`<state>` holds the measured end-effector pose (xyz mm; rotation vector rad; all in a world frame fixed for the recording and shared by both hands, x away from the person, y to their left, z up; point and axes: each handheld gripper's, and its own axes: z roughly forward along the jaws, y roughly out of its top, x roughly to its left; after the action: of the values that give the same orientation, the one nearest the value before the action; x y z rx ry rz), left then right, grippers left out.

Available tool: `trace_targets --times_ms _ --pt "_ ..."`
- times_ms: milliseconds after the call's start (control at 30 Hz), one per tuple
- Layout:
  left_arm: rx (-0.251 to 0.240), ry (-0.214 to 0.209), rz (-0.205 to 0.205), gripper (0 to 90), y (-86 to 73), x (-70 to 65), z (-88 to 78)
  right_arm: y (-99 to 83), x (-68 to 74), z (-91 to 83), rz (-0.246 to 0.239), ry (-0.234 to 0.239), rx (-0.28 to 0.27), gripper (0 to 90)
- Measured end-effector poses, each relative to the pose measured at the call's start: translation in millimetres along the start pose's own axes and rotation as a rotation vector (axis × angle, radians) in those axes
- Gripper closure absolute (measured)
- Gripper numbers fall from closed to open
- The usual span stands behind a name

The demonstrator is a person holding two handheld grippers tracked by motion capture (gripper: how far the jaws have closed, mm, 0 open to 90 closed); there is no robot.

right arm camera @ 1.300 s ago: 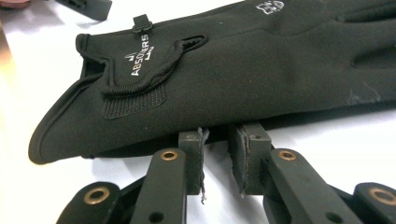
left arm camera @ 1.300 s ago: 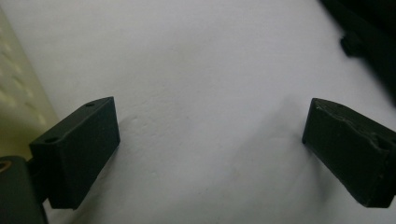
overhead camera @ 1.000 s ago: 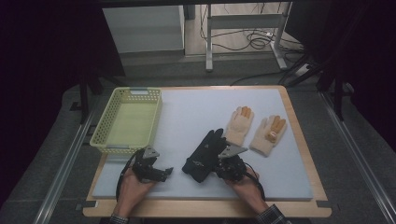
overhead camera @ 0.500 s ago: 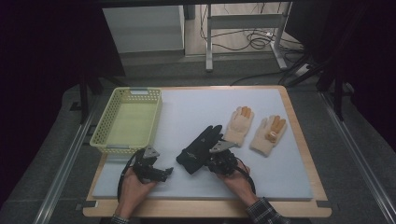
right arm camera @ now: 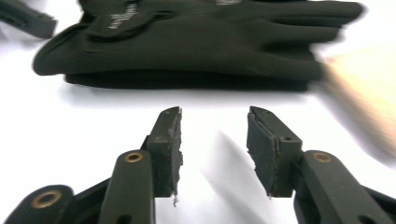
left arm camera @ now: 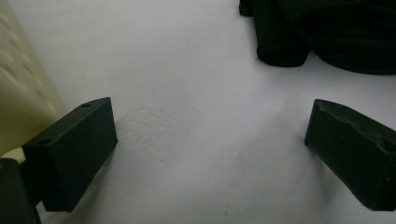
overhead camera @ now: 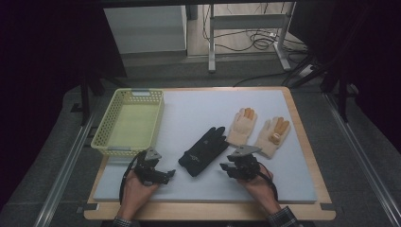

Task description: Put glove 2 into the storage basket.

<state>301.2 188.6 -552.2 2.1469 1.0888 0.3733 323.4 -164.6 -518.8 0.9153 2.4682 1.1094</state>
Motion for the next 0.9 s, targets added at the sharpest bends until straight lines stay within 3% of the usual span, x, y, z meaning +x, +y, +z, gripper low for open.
trace_targets --times_ms 167,433,700,900 --pt "0.000 0.000 -0.001 2.2 0.0 0.0 0.0 -12.1 -22.7 -17.8 0.055 -0.032 -0.004 40.2" --pt "0.004 -0.011 -0.001 0.5 0.2 0.0 0.4 -33.1 -52.0 -34.4 0.085 -0.116 0.016 27.2" --pt "0.020 -0.010 0.016 2.1 2.5 -2.9 -2.3 -41.9 -55.5 -27.9 0.060 -0.138 0.033 21.0" --pt "0.008 -0.082 0.038 0.5 16.5 -11.6 -10.2 -42.5 -55.6 -27.8 0.059 -0.138 0.030 21.0"
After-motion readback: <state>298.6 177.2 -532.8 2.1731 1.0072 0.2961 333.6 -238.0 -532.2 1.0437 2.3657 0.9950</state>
